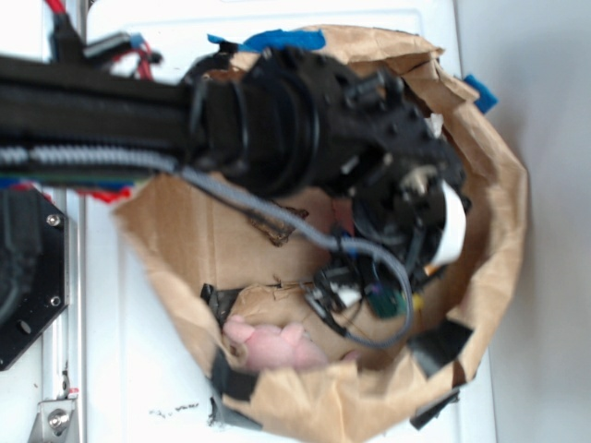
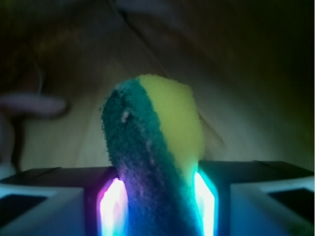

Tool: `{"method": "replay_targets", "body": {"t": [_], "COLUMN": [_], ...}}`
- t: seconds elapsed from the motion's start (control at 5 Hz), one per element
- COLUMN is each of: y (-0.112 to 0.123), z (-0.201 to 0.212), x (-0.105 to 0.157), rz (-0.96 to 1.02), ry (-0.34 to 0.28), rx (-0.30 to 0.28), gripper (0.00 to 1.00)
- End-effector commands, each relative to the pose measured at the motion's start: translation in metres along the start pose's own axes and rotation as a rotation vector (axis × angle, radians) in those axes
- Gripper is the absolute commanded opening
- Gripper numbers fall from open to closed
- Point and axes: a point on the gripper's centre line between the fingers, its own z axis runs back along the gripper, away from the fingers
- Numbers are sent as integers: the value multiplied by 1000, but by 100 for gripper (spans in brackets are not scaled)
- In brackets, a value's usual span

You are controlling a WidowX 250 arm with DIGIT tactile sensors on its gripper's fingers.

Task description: Grab the green sponge.

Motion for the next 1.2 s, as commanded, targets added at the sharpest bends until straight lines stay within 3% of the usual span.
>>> {"method": "replay_targets", "body": {"t": [0.0, 0.2, 0.4, 0.6, 0.8, 1.0], "y": [15, 12, 2, -5, -18, -34], "z": [70, 82, 81, 86, 95, 103], "x": [-5, -8, -15, -16, -10, -7], "rz": [216, 467, 710, 884, 869, 863], "ry": [-20, 146, 223, 236, 177, 146], "rx": [97, 130, 213, 284, 359, 382], "gripper": [0, 0, 0, 0, 0, 0]}}
